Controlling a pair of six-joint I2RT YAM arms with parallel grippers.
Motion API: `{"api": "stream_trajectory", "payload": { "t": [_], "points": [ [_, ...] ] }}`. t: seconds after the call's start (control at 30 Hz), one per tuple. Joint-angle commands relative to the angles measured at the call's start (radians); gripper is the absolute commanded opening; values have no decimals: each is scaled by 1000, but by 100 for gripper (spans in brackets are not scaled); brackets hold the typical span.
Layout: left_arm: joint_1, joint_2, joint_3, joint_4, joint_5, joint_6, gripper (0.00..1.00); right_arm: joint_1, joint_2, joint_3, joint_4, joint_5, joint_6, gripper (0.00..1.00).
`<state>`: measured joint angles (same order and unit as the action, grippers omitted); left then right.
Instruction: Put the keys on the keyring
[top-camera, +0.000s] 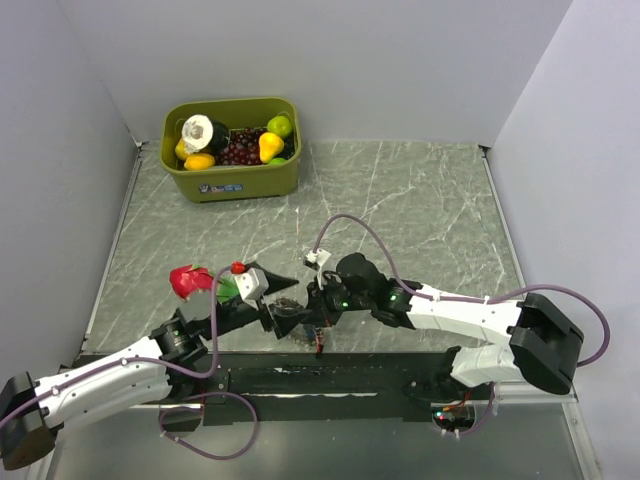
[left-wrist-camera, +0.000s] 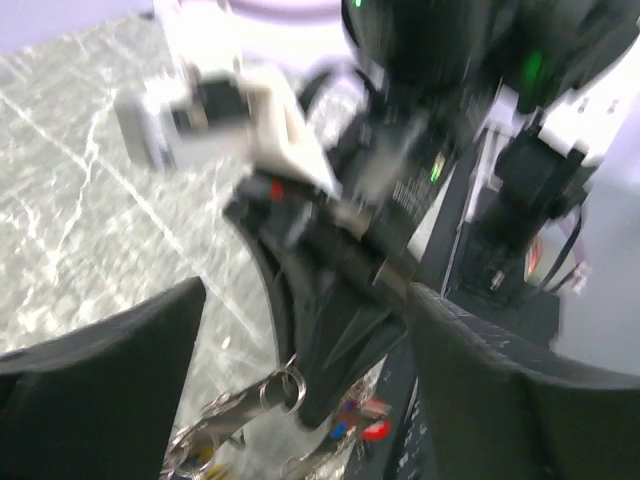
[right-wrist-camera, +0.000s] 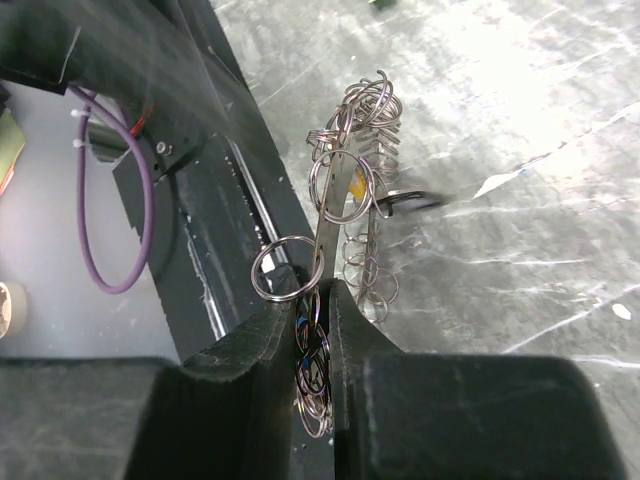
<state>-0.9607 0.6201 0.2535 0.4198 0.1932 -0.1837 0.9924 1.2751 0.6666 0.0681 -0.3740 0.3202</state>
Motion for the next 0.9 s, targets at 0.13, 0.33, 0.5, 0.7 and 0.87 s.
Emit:
{"api": "stream_trajectory", "payload": {
  "t": [0.13, 0.33, 0.5, 0.7, 0.87],
  "points": [
    [-7, -85, 92, -101, -165, -126, 100, 3, -100, -28, 35, 78, -35, 0],
    [-7, -149, 112, -232, -190, -241, 99, 5, -155, -32, 9, 118, -70, 0],
    [5, -79, 203, -322, -180, -361, 99, 8, -177, -24, -27, 185, -104, 0],
    [108, 151, 366, -400, 7, -473, 96, 17, -192, -13, -54, 282, -133, 0],
    [224, 309, 437, -371, 106, -484, 96, 18, -174, 37, -129, 473, -167, 0]
  ]
}}
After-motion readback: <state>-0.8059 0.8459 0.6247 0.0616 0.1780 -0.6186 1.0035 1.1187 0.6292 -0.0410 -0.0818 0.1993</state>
